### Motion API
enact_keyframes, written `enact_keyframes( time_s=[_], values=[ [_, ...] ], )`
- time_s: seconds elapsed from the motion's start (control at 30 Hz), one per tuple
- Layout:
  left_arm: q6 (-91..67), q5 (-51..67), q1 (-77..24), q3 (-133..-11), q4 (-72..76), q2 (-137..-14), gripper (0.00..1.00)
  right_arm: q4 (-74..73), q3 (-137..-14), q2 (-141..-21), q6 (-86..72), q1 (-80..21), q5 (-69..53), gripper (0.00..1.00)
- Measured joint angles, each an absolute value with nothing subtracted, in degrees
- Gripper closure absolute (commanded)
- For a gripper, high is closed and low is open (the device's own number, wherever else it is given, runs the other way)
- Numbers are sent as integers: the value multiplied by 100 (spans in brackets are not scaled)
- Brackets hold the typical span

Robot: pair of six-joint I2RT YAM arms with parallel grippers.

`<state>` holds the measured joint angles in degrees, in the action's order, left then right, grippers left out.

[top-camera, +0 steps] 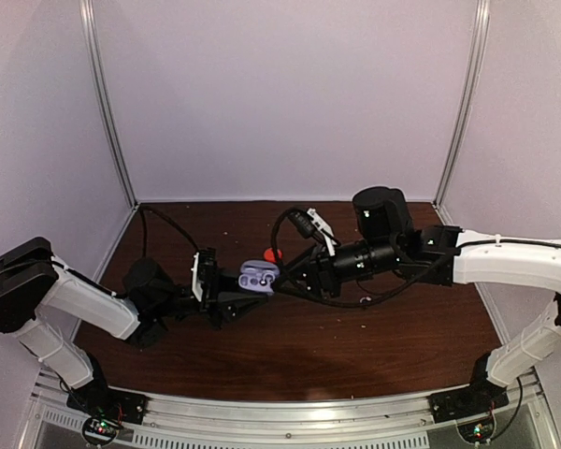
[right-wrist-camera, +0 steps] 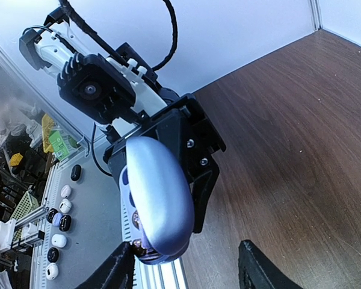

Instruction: Insert the wireless bluetooth earbuds into the charging case

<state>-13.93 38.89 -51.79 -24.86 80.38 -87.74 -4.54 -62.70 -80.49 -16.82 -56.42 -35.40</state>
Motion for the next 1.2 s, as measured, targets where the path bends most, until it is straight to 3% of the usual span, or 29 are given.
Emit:
enact_keyframes(
  time_s=[0.37,0.67,0.97,1.2],
  values=[
    [-1391,3811,-5107,-2486,7730,-8788,100,-1011,-6418,-8141,-1514,-5660,-3092,46],
    [-1406,3935,-5111,-2510,7669,-8790,100,-1146,-6267,-7944,-928,-5658,-2998,39],
    [-1411,4056,-5122,-2606,7760,-8790,100,-1253,-5979,-7155,-130,-5680,-2803,53],
    [-1413,4049,-5122,-2650,7752,-8790,100,-1236,-5981,-7048,-32,-5653,-2578,53]
  ],
)
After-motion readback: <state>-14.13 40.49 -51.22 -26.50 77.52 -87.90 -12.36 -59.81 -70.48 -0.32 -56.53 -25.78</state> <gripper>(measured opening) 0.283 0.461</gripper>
